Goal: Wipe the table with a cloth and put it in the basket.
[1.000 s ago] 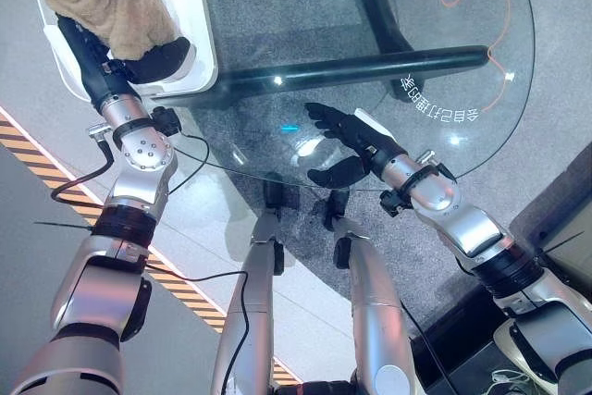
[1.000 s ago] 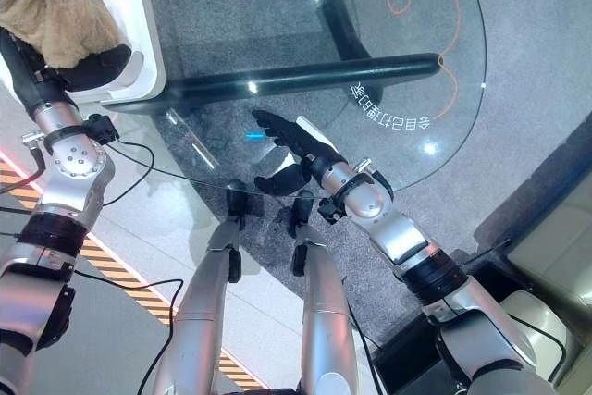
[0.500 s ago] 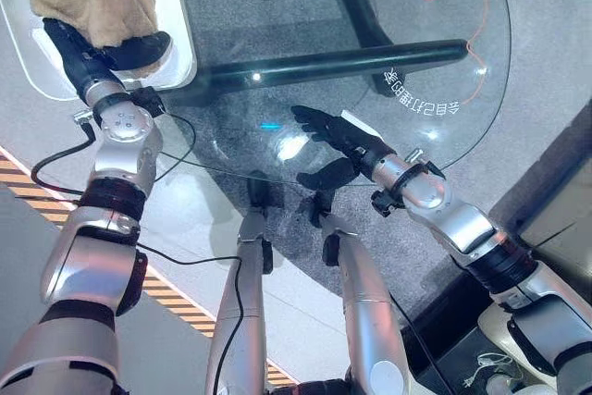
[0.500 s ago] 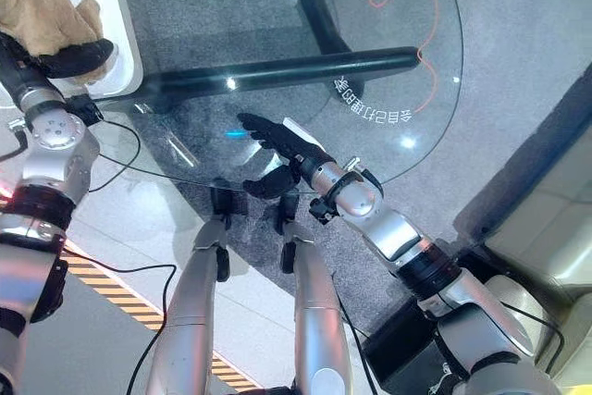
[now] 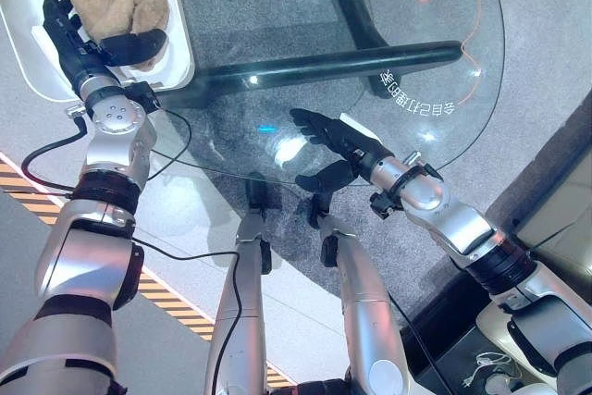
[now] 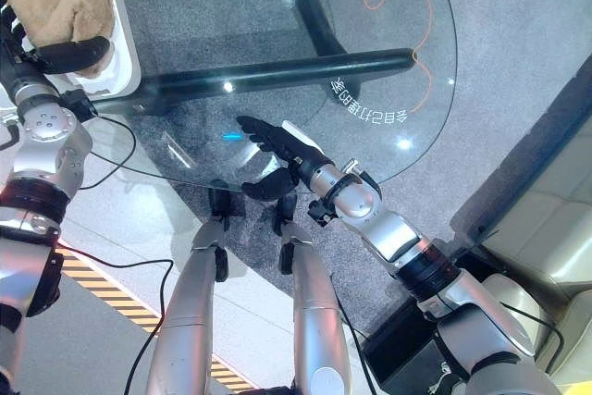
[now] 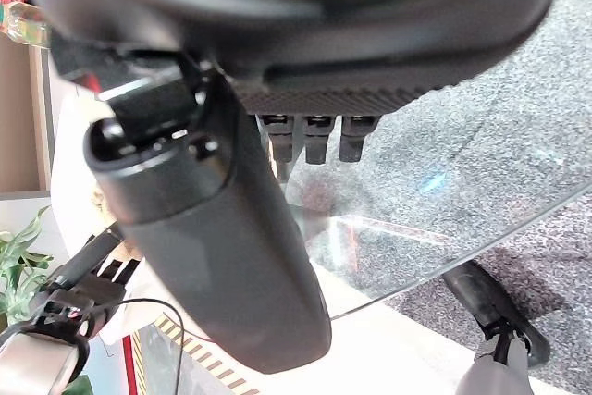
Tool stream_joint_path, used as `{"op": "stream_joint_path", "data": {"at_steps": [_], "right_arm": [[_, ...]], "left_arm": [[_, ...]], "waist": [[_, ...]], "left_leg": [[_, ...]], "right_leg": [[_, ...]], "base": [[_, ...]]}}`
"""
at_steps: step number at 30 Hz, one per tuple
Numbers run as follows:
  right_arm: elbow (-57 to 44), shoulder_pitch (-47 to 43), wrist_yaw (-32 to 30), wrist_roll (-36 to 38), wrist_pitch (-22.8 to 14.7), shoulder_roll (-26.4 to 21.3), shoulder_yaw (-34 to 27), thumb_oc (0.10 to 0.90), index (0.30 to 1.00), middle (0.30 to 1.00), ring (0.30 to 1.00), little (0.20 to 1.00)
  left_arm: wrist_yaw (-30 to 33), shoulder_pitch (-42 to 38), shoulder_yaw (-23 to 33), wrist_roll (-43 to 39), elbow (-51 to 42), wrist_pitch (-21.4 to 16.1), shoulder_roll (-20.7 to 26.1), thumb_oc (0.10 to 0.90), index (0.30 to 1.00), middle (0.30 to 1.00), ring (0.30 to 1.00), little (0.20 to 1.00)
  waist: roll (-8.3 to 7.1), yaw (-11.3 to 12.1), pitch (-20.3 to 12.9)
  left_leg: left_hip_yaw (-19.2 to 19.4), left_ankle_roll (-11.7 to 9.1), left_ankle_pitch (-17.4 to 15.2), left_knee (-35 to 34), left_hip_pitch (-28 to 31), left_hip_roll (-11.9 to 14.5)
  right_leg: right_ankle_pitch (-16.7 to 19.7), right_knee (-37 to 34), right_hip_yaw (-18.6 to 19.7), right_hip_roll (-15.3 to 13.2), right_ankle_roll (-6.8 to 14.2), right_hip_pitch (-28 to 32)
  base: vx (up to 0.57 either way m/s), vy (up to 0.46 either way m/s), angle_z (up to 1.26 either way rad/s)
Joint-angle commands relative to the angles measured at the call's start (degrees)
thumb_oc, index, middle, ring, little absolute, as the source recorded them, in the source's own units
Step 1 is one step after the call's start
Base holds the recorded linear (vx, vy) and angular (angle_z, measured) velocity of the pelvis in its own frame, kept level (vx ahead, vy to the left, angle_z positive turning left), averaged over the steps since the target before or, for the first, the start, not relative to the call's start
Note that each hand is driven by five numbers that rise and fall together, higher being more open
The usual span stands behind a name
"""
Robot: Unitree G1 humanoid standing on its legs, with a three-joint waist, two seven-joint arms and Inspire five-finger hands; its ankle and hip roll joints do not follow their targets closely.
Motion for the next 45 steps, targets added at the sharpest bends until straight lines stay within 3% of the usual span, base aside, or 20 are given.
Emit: {"op": "stream_joint_path", "data": {"at_steps": [1, 13, 20, 25, 29, 33, 40, 44, 45], "right_arm": [[-7.4, 2.1, -0.3, 1.0, -4.7, 0.7, -2.8, 0.800, 0.900, 0.900, 0.900, 0.900], [-9.5, 5.1, -0.9, 0.4, -5.8, 0.5, -3.1, 0.800, 0.900, 0.900, 0.900, 0.900], [-10.1, 8.2, -1.4, 0.9, -7.2, 0.5, -4.0, 0.800, 0.900, 0.900, 0.900, 0.900], [-9.4, 11.0, -2.0, 0.6, -7.3, 1.0, -4.8, 0.800, 0.900, 0.900, 0.900, 0.900], [-7.9, 15.5, -1.9, 0.3, -8.6, 2.4, -5.9, 0.800, 0.900, 0.900, 0.900, 0.900], [-5.7, 20.0, 0.3, 1.7, -10.5, 3.1, -7.4, 0.800, 0.900, 0.900, 0.900, 0.900], [1.8, 27.7, 5.4, 5.3, -14.6, 5.7, -10.0, 0.800, 0.900, 0.900, 0.900, 0.900], [5.0, 31.4, 6.4, 4.7, -14.7, 6.4, -10.9, 0.800, 0.900, 0.900, 0.900, 0.900], [7.3, 34.0, 6.6, 4.5, -14.0, 7.4, -11.9, 0.800, 0.900, 0.900, 0.900, 0.900]], "left_arm": [[0.8, -2.9, 1.2, 2.6, -0.9, -5.4, 6.1, 0.800, 0.900, 0.900, 0.900, 0.900], [3.1, -0.7, 1.9, 11.0, -3.7, -9.7, 9.1, 0.800, 0.900, 0.900, 0.900, 0.900], [7.3, 4.3, 3.3, 24.2, -8.6, -12.6, 11.4, 0.800, 0.900, 0.900, 0.900, 0.900], [7.8, 10.0, 6.0, 26.5, -13.1, -14.5, 11.2, 0.800, 0.900, 0.900, 0.900, 0.900], [4.3, 21.6, 10.3, 27.9, -19.7, -16.5, 6.8, 0.800, 0.900, 0.900, 0.900, 0.900], [-0.4, 32.4, 11.7, 29.3, -26.5, -14.8, 2.6, 0.800, 0.900, 0.900, 0.900, 0.900], [-7.8, 45.9, 9.3, 25.8, -30.8, -12.1, -6.2, 0.800, 0.900, 0.900, 0.900, 0.900], [-11.1, 51.2, 7.8, 22.6, -30.3, -10.4, -10.1, 0.800, 0.900, 0.900, 0.900, 0.900], [-13.3, 54.8, 6.2, 21.8, -29.8, -9.4, -12.1, 0.800, 0.900, 0.900, 0.900, 0.900]], "waist": [[-0.82, 2.3, -1.2], [-0.86, 3.4, -1.2], [-1.03, 5.1, -1.2], [-0.72, 6.1, -1.2], [-0.22, 7.4, -1.2], [0.19, 8.5, -1.2], [1.38, 9.8, -1.2], [1.94, 9.7, -3.6], [2.34, 9.5, -5.7]], "left_leg": [[4.3, -0.5, -9.3, 2.5, 5.4, 1.1], [4.1, -0.4, -9.4, 1.5, 8.3, 1.2], [3.5, -0.5, -9.5, 0.7, 11.3, 1.4], [3.1, -0.7, -9.1, -0.7, 13.7, 1.5], [2.6, -1.1, -8.6, -2.7, 17.5, 1.3], [1.7, -1.6, -7.5, -5.6, 22.7, 1.1], [1.2, -2.5, -5.8, -10.9, 33.7, 0.9], [1.1, -3.0, -5.3, -13.2, 37.3, 1.0], [1.0, -3.4, -4.8, -15.0, 39.5, 1.4]], "right_leg": [[4.2, -6.0, 4.2, 1.9, 5.1, 2.3], [3.2, -6.0, 3.2, 2.0, 4.8, 5.5], [1.9, -5.7, 1.8, 2.3, 4.3, 8.8], [1.2, -5.9, 1.2, 2.4, 3.9, 11.0], [0.3, -6.7, 0.8, 2.6, 3.6, 14.5], [-0.3, -8.1, 0.5, 2.6, 3.4, 19.3], [-1.1, -11.4, -0.2, 1.5, 3.3, 30.2], [-1.4, -13.3, -0.8, 1.0, 3.2, 34.1], [-1.2, -15.1, -1.1, 0.9, 3.1, 36.9]], "base": [[0.00, 0.000, 0.00], [-0.01, -0.056, 0.00], [-0.02, -0.112, -0.03], [-0.03, -0.121, -0.02], [-0.04, -0.127, -0.02], [-0.05, -0.126, -0.02], [-0.04, -0.076, -0.01], [0.01, -0.048, -0.01], [0.03, -0.060, 0.00]]}}
